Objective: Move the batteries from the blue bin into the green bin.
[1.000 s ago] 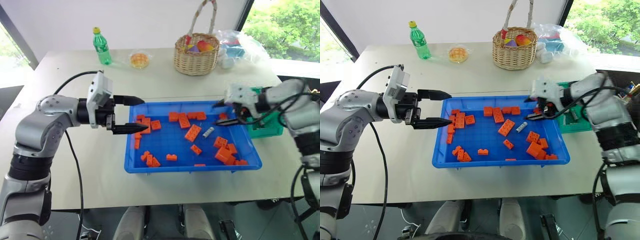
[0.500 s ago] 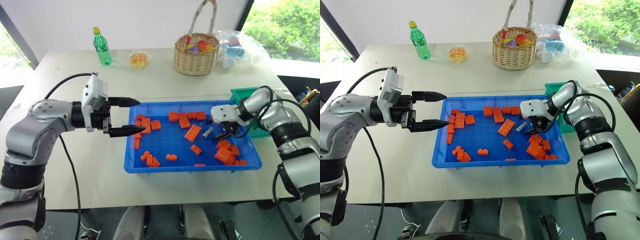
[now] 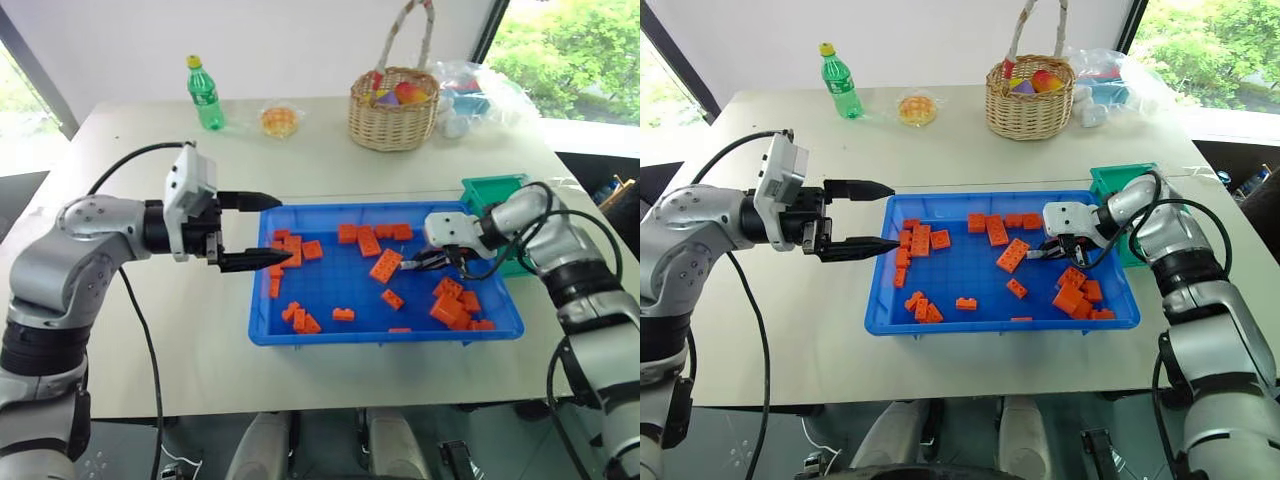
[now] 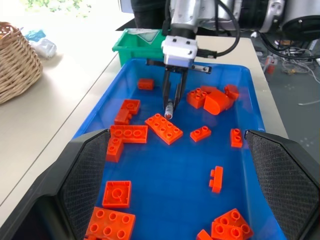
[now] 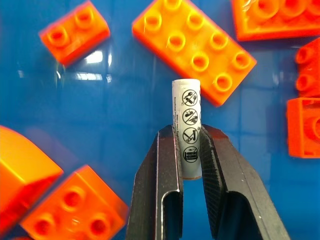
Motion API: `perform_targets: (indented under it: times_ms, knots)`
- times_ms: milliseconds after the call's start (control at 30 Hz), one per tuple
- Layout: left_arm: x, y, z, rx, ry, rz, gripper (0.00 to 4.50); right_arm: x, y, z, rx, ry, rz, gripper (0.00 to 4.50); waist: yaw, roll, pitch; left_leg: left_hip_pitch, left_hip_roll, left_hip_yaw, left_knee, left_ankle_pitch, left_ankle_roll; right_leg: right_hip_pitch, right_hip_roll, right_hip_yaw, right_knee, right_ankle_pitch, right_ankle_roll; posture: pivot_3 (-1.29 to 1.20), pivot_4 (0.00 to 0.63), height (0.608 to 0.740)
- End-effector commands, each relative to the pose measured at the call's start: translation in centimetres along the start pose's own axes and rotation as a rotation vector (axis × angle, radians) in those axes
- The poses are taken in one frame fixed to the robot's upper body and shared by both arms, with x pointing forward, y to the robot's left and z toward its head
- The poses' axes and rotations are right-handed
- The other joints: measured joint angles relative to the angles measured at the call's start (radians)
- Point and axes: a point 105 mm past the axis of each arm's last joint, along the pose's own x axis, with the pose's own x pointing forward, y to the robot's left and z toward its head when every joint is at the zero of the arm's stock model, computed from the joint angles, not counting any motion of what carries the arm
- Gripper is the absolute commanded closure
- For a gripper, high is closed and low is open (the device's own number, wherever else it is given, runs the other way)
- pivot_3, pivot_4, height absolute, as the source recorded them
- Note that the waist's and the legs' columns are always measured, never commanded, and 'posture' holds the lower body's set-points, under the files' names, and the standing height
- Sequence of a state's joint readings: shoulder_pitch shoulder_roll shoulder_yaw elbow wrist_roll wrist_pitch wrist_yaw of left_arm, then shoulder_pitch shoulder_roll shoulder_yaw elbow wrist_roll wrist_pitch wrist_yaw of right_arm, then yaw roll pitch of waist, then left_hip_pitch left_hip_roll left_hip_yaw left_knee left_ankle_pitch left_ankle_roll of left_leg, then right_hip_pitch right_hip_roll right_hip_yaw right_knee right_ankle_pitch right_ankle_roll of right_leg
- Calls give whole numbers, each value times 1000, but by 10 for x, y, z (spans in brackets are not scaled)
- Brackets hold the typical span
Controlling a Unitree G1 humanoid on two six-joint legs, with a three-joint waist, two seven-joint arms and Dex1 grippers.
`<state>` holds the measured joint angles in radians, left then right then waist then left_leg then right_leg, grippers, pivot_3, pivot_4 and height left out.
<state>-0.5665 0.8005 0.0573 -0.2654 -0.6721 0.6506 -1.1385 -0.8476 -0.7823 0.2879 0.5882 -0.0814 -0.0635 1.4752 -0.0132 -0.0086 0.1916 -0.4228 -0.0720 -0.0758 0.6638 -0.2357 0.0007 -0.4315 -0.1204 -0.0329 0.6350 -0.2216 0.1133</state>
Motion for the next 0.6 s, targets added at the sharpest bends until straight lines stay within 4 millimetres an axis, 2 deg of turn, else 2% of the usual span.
perform_targets:
  times_ms: [33, 133, 300, 367, 467, 600]
  knots:
    - [0, -2, 8, 27, -19, -15, 0, -50, -25, 9, 134, -19, -291, 4484, 1, 0, 0, 0, 0, 0, 0, 0, 0, 0, 0, 0, 0, 0, 0, 0, 150, 693]
    - [1, -2, 5, 18, -19, -23, 0, -87, -35, -13, 280, 52, -528, 4484, 7, 0, 0, -1, 0, 0, 0, 0, 0, -1, -1, 0, 0, 0, 0, 0, 150, 693]
    - [5, -1, 4, 13, -26, -36, 0, -137, -31, -48, 449, 162, -791, 4484, 16, 0, 0, -2, 0, 1, 0, 0, 0, -2, -1, 0, 0, 0, 0, 0, 150, 693]
    - [7, 0, 4, 13, -31, -46, 0, -149, -26, -59, 498, 196, -853, 4484, 17, 0, 0, -2, 0, 1, 0, 0, 0, -2, -1, 0, 0, 0, 0, 0, 150, 693]
    - [10, 2, 5, 18, -35, -61, 0, -150, -16, -69, 551, 210, -866, 4484, 17, 0, 0, -2, 0, 2, 0, 0, 0, -2, -1, 0, 0, 0, 0, 0, 150, 693]
    - [13, 4, 7, 24, -39, -75, 0, -144, -11, -70, 532, 224, -864, 2475, 15, 0, 0, -2, 0, 2, 0, 0, 1, -2, -1, 0, 0, 0, 0, 0, 150, 693]
